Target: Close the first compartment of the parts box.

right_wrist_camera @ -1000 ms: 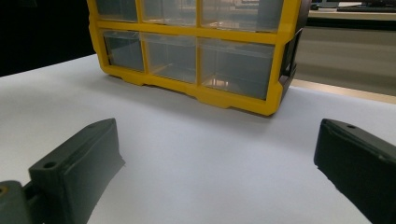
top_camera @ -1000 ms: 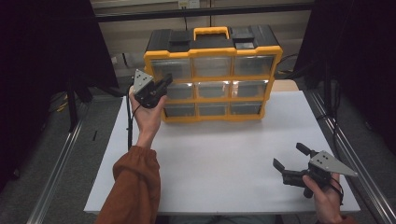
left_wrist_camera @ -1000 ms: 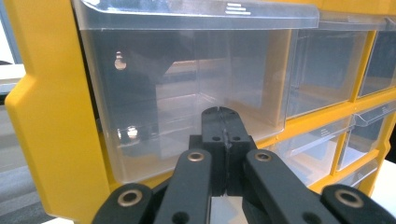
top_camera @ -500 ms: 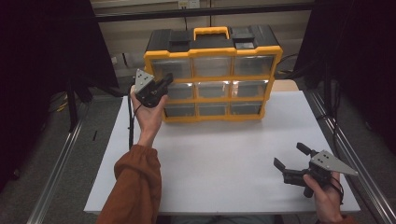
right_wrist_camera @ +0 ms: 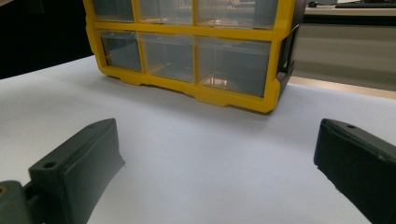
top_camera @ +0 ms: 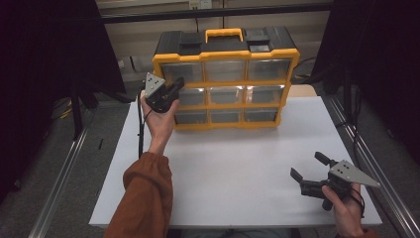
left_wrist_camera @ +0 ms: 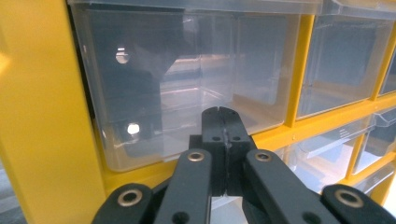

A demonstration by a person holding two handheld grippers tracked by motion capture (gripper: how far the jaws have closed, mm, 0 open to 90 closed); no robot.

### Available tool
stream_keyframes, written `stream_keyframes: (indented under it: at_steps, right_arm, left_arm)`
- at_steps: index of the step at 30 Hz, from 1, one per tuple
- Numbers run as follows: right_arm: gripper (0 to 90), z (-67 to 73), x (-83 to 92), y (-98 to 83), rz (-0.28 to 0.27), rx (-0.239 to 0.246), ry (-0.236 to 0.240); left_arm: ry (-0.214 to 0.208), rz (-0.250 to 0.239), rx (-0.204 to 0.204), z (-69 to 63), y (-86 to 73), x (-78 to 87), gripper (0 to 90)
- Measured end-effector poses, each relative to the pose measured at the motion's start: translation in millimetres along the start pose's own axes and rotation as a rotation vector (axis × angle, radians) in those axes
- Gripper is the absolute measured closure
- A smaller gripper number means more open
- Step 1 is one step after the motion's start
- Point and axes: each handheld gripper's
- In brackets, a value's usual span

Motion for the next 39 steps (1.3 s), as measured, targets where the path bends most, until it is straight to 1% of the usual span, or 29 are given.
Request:
stream_keyframes:
  at_steps: [1, 2, 3, 5, 7, 8, 9, 11, 12, 13, 17, 20, 21, 22, 23, 24, 25, 27, 28, 29, 31, 33, 34, 35, 36, 37, 38, 39]
  right_arm:
    - [0.4, 0.2, 0.1, 0.1, 0.0, -0.001, 0.0]
    - [0.4, 0.7, 0.4, 0.3, 0.0, 0.0, -0.001]
    - [0.4, 1.0, 0.7, 0.4, 0.001, 0.0, 0.0]
    - [0.4, 1.5, 0.9, 0.5, -0.003, 0.007, 0.002]
    - [0.4, 2.1, 1.2, 0.8, -0.003, 0.005, 0.0]
    - [0.4, 2.1, 1.0, 0.9, -0.003, 0.006, 0.001]
    - [0.4, 2.2, 0.7, 0.9, -0.002, 0.007, 0.003]
    - [0.4, 2.3, 0.3, 0.9, -0.002, 0.004, 0.001]
    - [0.4, 2.1, -0.1, 0.7, -0.002, 0.005, 0.001]
    - [0.4, 1.7, -0.2, 0.6, -0.002, 0.009, -0.005]
    - [0.5, 1.7, -0.5, 0.8, -0.001, 0.006, -0.007]
    - [0.5, 2.9, -0.5, 0.9, 0.005, 0.008, -0.001]
    - [0.4, 2.8, -0.6, 0.9, 0.003, 0.012, 0.0]
    - [0.4, 2.9, -0.5, 1.0, 0.001, 0.012, -0.003]
    - [0.5, 2.8, -0.5, 1.0, 0.003, 0.013, -0.001]
    - [0.4, 3.0, -0.4, 0.9, 0.005, 0.009, -0.003]
    - [0.4, 3.1, -0.2, 0.8, 0.005, 0.009, -0.005]
    - [0.4, 3.0, -0.1, 0.8, 0.004, 0.007, -0.007]
    - [0.5, 3.0, -0.3, 0.8, 0.005, 0.006, -0.006]
    - [0.4, 3.0, -0.2, 0.8, 0.007, 0.006, -0.005]
    - [0.5, 3.1, -0.2, 0.8, 0.007, 0.004, -0.007]
    - [0.4, 3.1, -0.2, 0.9, 0.008, 0.005, -0.003]
    - [0.4, 3.2, -0.3, 0.9, 0.008, 0.005, -0.005]
    - [0.4, 3.1, -0.4, 0.8, 0.007, 0.008, -0.005]
    - [0.4, 3.0, -0.2, 0.8, 0.006, 0.009, -0.007]
    - [0.4, 3.0, -0.1, 0.8, 0.006, 0.009, -0.006]
    - [0.4, 2.9, 0.0, 0.7, 0.007, 0.007, -0.007]
    - [0.4, 2.9, -0.1, 0.6, 0.008, 0.005, -0.008]
  left_arm:
    - [0.005, 0.006, -0.003, -0.3, 0.4, 0.0, 90.0]
    - [0.008, -0.005, -0.001, -1.3, 0.0, -0.6, 90.0]
    - [0.012, 0.0, -0.009, -1.8, 0.1, -0.1, 90.0]
    - [0.019, 0.007, -0.004, -2.6, 0.7, 0.5, 89.8]
    - [0.017, 0.006, 0.005, -2.4, 1.0, 1.4, 88.5]
    - [0.012, 0.012, -0.004, -1.5, 1.4, 2.6, 87.7]
    - [0.01, 0.012, 0.002, -1.6, 1.5, 3.4, 87.2]
    - [0.005, 0.011, 0.001, -2.3, 1.9, 5.4, 84.8]
    - [0.001, 0.016, -0.008, -2.1, 2.4, 6.5, 84.2]
    - [-0.005, 0.019, -0.007, -2.8, 3.1, 7.3, 83.6]
    - [-0.01, 0.024, -0.012, -4.0, 3.1, 9.6, 77.4]
    - [-0.012, 0.014, 0.017, -6.9, 0.5, 12.2, 69.0]
    - [-0.024, 0.02, 0.026, -6.9, -1.7, 13.7, 67.0]
    - [-0.022, 0.012, 0.045, -7.5, -3.4, 14.2, 63.6]
    - [-0.015, 0.017, 0.037, -7.0, -5.2, 15.0, 61.2]
    - [0.001, 0.026, 0.014, -7.5, -6.7, 16.2, 56.5]
    - [0.017, 0.027, 0.004, -7.7, -8.3, 17.2, 49.9]
    - [0.025, 0.02, 0.035, -7.1, -10.9, 19.0, 41.1]
    - [0.029, 0.026, 0.033, -5.8, -11.9, 20.5, 34.5]
    - [0.028, 0.025, 0.05, -5.7, -12.7, 21.0, 29.0]
    - [0.02, 0.031, 0.09, -4.1, -15.1, 24.2, 20.9]
    - [0.042, 0.035, 0.081, -3.8, -17.6, 28.1, 13.8]
    - [0.063, 0.039, 0.068, -3.4, -18.6, 30.7, 9.2]
    - [0.073, 0.038, 0.086, -4.7, -20.1, 33.1, 6.0]
    - [0.07, 0.038, 0.076, -4.1, -20.6, 35.0, 5.5]
    - [0.071, 0.036, 0.053, -2.6, -21.7, 38.3, 5.0]
    - [0.069, 0.036, 0.06, -2.8, -22.5, 39.3, 4.6]
    - [0.07, 0.052, 0.038, -0.8, -23.3, 41.6, 4.5]
Point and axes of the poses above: each handheld gripper's, and its own axes: x roughly backward along the jaws, y roughly out of its top, z roughly to its left, and after that the axes turned 2 degrees about -z, right-handed
